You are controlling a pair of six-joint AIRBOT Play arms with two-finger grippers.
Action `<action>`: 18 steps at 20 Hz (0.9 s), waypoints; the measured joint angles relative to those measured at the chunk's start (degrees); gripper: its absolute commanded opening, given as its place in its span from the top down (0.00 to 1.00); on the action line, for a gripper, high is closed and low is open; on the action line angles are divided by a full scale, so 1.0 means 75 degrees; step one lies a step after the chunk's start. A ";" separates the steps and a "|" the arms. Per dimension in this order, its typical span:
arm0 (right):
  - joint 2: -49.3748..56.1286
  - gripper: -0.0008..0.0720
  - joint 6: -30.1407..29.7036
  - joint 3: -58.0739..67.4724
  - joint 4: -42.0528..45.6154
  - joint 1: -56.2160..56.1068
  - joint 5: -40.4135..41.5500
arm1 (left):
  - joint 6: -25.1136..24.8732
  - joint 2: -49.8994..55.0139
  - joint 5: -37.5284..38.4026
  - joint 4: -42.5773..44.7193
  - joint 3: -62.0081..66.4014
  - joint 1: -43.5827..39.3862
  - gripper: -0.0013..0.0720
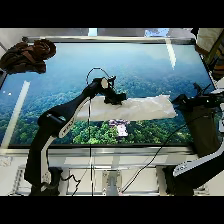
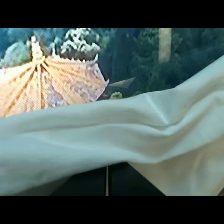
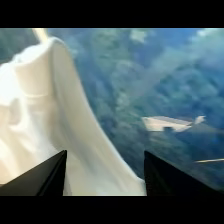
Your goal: Fold the shirts.
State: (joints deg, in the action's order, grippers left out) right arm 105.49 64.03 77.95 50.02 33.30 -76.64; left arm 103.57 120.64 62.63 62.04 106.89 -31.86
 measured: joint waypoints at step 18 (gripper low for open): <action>0.0300 0.24 -0.0385 0.0006 -0.1687 0.1049 -0.0650 | 0.0020 -0.0003 -0.0070 -0.0201 0.0146 0.0000 0.97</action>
State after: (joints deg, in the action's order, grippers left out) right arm 107.74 61.14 78.00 37.36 41.17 -81.52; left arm 103.72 120.62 62.11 60.53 107.98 -31.86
